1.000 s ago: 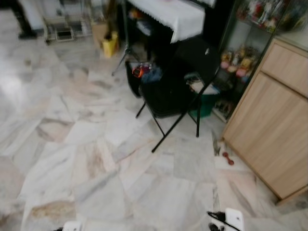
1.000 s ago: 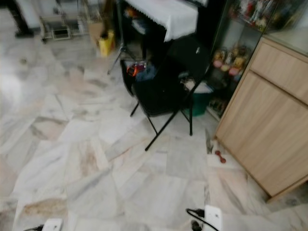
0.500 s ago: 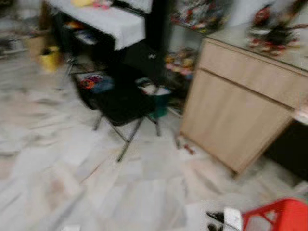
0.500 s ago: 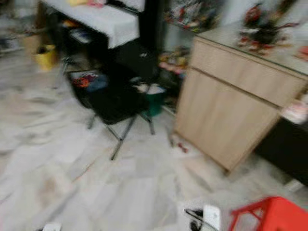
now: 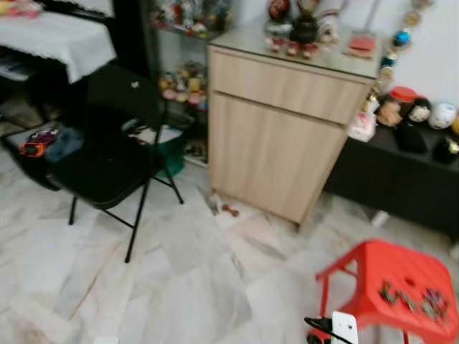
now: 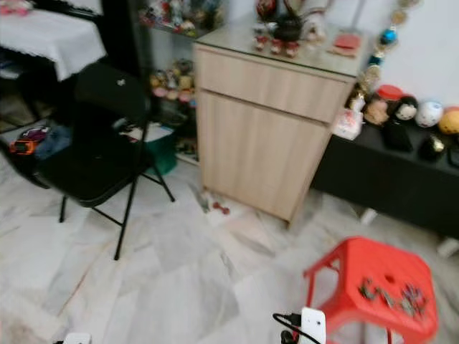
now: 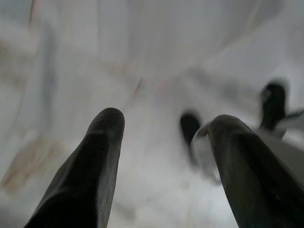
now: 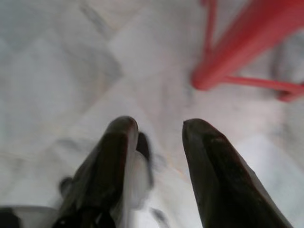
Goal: Hang keys on a hook
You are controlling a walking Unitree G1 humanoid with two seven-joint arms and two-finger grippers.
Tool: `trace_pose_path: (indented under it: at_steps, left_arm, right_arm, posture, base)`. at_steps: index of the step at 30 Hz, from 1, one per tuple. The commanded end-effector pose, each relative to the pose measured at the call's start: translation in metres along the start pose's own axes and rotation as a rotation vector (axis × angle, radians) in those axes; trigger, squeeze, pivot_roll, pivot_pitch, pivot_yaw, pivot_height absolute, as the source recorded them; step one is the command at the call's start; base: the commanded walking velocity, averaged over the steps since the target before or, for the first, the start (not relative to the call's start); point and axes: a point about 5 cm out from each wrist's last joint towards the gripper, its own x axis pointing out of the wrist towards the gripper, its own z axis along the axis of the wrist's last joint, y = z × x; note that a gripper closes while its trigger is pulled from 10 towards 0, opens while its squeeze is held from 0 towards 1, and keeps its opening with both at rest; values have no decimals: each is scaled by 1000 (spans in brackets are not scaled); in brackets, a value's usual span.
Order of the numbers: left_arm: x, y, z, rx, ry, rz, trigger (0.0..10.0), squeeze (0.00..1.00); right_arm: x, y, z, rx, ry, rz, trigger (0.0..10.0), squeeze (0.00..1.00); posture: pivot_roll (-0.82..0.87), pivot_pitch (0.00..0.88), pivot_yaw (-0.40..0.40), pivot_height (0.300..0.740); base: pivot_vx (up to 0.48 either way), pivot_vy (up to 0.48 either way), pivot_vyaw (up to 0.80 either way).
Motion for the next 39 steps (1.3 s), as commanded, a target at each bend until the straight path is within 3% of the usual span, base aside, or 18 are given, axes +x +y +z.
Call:
trace_pose_path:
  at_steps: [1, 28, 34, 39]
  left_arm:
    - [-2, 0, -10, 20, 35, -9, 10000, 0]
    - [-1, 0, -5, 28, 12, -29, 10000, 0]
    - [-1, -1, -4, -24, -13, -20, 10000, 0]
    - [-1, -2, -4, -46, -28, -30, 10000, 0]
  right_arm:
    - [1, 3, 5, 5, -12, 2, 10000, 0]
    - [2, 5, 8, 16, -17, 0, 10000, 0]
    - [2, 3, 8, 9, -19, -2, 10000, 0]
    - [2, 3, 9, 11, -21, -13, 10000, 0]
  posture:
    - [-29, 0, -42, 740]
    - [-31, 0, -32, 740]
    - [-28, 0, -35, 740]
    - [-31, 0, -36, 740]
  base:
    - [0, 0, -800]
    - [0, 0, -800]
    - [0, 0, -800]
    - [0, 0, 0]
